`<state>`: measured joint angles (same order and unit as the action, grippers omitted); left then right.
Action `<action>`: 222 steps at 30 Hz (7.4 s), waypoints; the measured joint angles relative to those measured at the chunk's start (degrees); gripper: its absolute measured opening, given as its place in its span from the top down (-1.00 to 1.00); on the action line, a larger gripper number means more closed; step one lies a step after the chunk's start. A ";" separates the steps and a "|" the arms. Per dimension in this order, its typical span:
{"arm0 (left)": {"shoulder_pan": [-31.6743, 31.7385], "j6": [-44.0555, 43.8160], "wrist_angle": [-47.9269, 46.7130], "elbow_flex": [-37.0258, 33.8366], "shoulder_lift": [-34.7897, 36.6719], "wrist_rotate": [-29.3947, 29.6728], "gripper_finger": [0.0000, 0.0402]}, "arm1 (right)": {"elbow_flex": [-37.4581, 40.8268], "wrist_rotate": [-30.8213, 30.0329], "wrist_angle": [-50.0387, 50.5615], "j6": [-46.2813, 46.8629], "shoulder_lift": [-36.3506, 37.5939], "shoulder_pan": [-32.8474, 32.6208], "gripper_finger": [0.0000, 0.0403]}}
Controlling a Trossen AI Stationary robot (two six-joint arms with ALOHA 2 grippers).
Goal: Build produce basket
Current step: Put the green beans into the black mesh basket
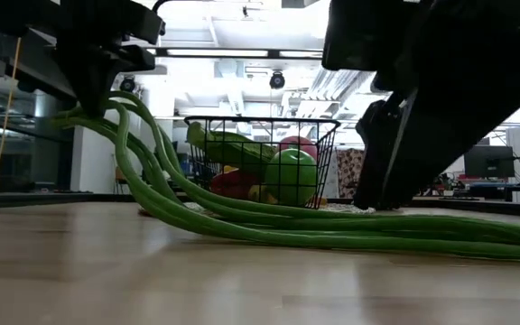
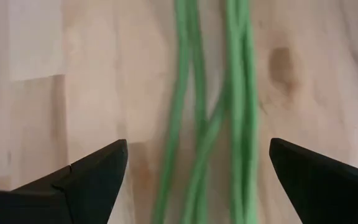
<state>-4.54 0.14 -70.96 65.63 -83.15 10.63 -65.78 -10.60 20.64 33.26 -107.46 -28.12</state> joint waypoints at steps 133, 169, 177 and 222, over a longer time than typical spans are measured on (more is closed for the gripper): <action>37.98 71.63 43.66 18.58 -23.37 13.56 0.96 | 8.48 -6.13 -8.46 -38.28 27.70 28.88 0.99; 37.33 67.98 44.24 18.58 -23.49 14.03 0.55 | 4.84 -16.59 -6.60 -46.22 18.79 28.82 -0.16; 37.33 64.87 44.22 18.58 -23.47 14.03 0.55 | -3.22 -15.86 8.05 -45.95 18.82 28.72 -0.44; 33.62 67.75 35.97 21.49 -23.45 26.78 -0.35 | -7.93 -18.35 21.75 -46.22 20.48 28.72 -0.45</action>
<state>29.09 67.89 -34.99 87.11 -106.61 37.41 -73.71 -28.95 42.39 -12.95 -86.98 0.60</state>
